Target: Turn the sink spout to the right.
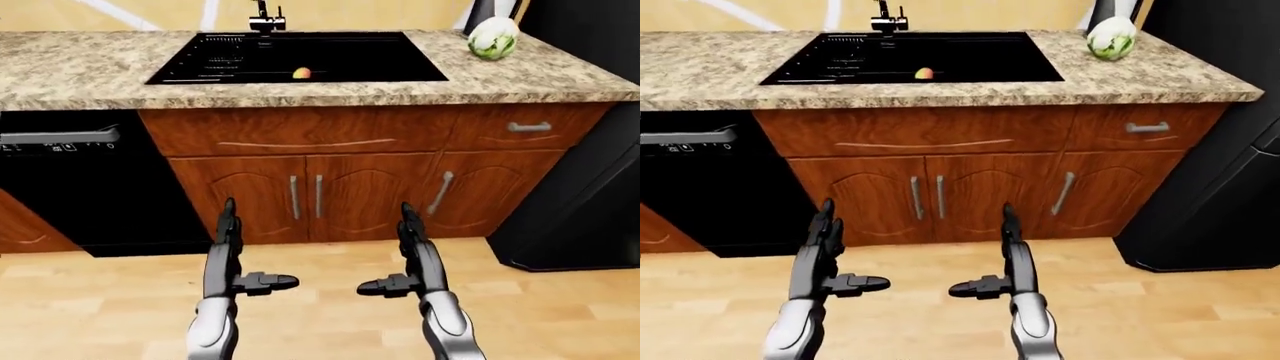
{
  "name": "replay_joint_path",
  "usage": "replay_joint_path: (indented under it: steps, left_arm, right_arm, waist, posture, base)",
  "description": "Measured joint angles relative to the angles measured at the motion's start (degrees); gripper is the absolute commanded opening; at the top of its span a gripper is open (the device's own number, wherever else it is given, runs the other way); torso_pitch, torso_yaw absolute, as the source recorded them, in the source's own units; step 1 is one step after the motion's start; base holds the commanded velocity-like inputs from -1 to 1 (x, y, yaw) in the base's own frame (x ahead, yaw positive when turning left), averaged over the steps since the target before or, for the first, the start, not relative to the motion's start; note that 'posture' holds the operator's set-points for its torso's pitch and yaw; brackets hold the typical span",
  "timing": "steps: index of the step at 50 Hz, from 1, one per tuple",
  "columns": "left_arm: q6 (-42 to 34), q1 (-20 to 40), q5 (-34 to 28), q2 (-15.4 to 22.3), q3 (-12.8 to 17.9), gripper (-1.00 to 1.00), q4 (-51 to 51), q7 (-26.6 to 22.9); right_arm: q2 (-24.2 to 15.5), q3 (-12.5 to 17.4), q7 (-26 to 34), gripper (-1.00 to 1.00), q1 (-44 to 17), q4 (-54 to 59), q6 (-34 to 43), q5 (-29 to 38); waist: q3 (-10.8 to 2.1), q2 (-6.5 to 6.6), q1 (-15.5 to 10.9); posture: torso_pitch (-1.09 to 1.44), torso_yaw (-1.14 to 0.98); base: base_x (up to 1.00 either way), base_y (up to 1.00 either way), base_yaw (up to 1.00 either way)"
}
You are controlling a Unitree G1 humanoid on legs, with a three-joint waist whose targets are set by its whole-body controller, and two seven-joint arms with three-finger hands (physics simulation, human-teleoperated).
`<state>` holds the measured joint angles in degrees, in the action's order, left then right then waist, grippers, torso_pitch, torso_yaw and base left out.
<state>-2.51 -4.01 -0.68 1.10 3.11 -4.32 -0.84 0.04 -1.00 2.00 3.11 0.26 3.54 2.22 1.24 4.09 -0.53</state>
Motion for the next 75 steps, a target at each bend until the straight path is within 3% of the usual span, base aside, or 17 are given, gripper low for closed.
replay_joint_path:
  steps: [3,5,21,23,27,29,32,33,37,39,43,46,59,62,67,71,75]
  left_arm:
    - [0.3,0.1,-0.1,-0.2,-0.8,1.0,-0.2,-0.2]
    - [0.2,-0.1,-0.1,-0.3,-1.1,1.0,-0.2,-0.4]
    - [-0.1,-0.1,-0.2,-0.2,-0.7,1.0,-0.7,-0.3]
    - [-0.2,-0.2,-0.2,-0.2,-0.7,1.0,-0.6,-0.3]
    - [-0.1,-0.3,-0.2,-0.2,-0.6,1.0,-1.2,-0.2]
    - [-0.1,-0.2,-0.2,-0.8,-1.4,1.0,-0.8,-0.4]
    - [-0.6,-0.6,-0.2,-0.8,-2.2,1.0,-0.4,-0.9]
    - [-0.6,-0.6,-0.2,-0.8,-2.0,1.0,-0.6,-0.9]
    - [0.2,0.1,-0.2,-0.6,-1.5,1.0,-1.7,-0.7]
    - [0.5,0.0,-0.2,-0.6,-1.4,1.0,-1.8,-0.6]
    - [-0.1,-0.7,-0.3,-0.1,-0.3,1.0,-0.7,-0.3]
    - [-0.6,-0.9,-0.3,-0.2,-0.3,1.0,-0.6,-0.1]
    - [-0.5,1.0,0.3,-0.1,-0.3,1.0,0.2,-0.5]
    - [-4.5,5.6,1.5,1.5,1.9,1.0,1.5,-0.4]
    - [-15.9,17.1,2.6,5.7,6.3,1.0,-0.8,1.4]
    - [-22.0,25.7,4.2,8.8,7.3,1.0,-0.5,2.0]
    - [-25.7,34.2,6.2,12.5,8.4,1.0,6.5,2.6]
  right_arm:
    - [-0.2,0.8,-0.2,1.0,-0.5,-0.8,-0.7,-0.1]
    - [-0.2,0.8,-0.4,1.0,-0.5,-1.2,-1.2,0.0]
    - [-0.1,0.1,-0.3,1.0,0.1,-1.2,-0.6,0.6]
    - [-0.1,-0.1,-0.2,1.0,0.0,-1.3,-0.6,0.7]
    - [-0.1,-0.2,-0.2,1.0,0.1,-1.5,-0.9,0.9]
    - [-0.7,0.7,-0.3,1.0,0.3,-0.8,-0.6,1.0]
    - [-0.7,1.4,-0.7,1.0,1.1,-0.8,0.1,1.0]
    - [-0.7,1.4,-0.7,1.0,1.0,-1.1,0.1,0.9]
    - [-0.5,1.0,-0.4,1.0,0.3,-2.2,-0.6,0.6]
    - [-0.5,0.8,-0.3,1.0,0.2,-2.5,-0.8,0.4]
    - [0.2,-0.4,0.2,1.0,0.3,-1.1,-0.5,0.3]
    - [-0.1,-0.1,0.3,1.0,0.2,-0.9,-0.2,0.2]
    - [-0.3,1.1,0.2,1.0,-0.8,0.0,-0.6,-0.5]
    - [-1.0,2.9,0.4,1.0,-3.3,1.1,1.1,-2.4]
    - [-4.3,6.7,-0.8,1.0,-12.4,-2.7,12.7,-2.7]
    - [-6.9,8.2,-0.7,1.0,-20.8,-7.2,22.3,-3.4]
    - [-9.4,8.3,-0.3,1.0,-28.7,-9.3,32.1,-3.3]
  waist:
    - [-0.26,-1.88,0.2]
    - [-0.28,-2.39,0.1]
    - [-0.29,-2.72,-1.0]
    - [0.02,-3.88,-0.9]
    - [1.3,-7.98,-0.2]
    - [1.72,-8.65,1.2]
    - [0.64,-9.18,1.8]
    - [0.64,-8.73,2.0]
    - [1.46,-4.28,2.5]
    - [0.87,-1.8,2.8]
    - [0.78,-4.1,1.5]
    - [0.44,-5.0,0.7]
    - [-0.69,-4.53,0.2]
    - [-0.41,-4.49,0.2]
    - [-0.49,-4.36,0.3]
    - [-1.29,-4.24,0.3]
    - [-1.3,-4.22,0.3]
  posture:
    - [0.0,0.0]
    - [0.0,0.0]
    - [0.0,0.0]
    - [0.0,0.0]
    - [0.0,0.0]
    - [0.0,0.0]
    - [0.0,0.0]
    - [0.0,0.0]
    - [0.0,0.0]
    - [0.0,0.0]
    - [0.0,0.0]
    - [0.0,0.0]
    - [0.0,0.0]
    - [0.0,0.0]
    - [0.0,0.0]
    - [0.0,0.0]
    - [0.0,0.0]
  base:
    - [0.0,0.0,0.0]
    - [0.0,0.0,0.0]
    - [0.0,0.02,0.0]
    - [0.0,0.42,0.0]
    - [0.0,0.58,0.0]
    - [0.0,0.88,0.0]
    - [0.0,0.75,0.0]
    - [0.0,0.17,0.0]
    - [0.0,0.0,0.0]
    - [0.0,0.0,0.0]
    - [0.0,0.0,0.0]
    - [0.0,0.0,0.0]
    - [0.0,0.0,0.0]
    - [0.0,0.0,0.0]
    - [0.0,0.0,0.0]
    - [0.0,0.0,0.0]
    - [0.0,0.0,0.0]
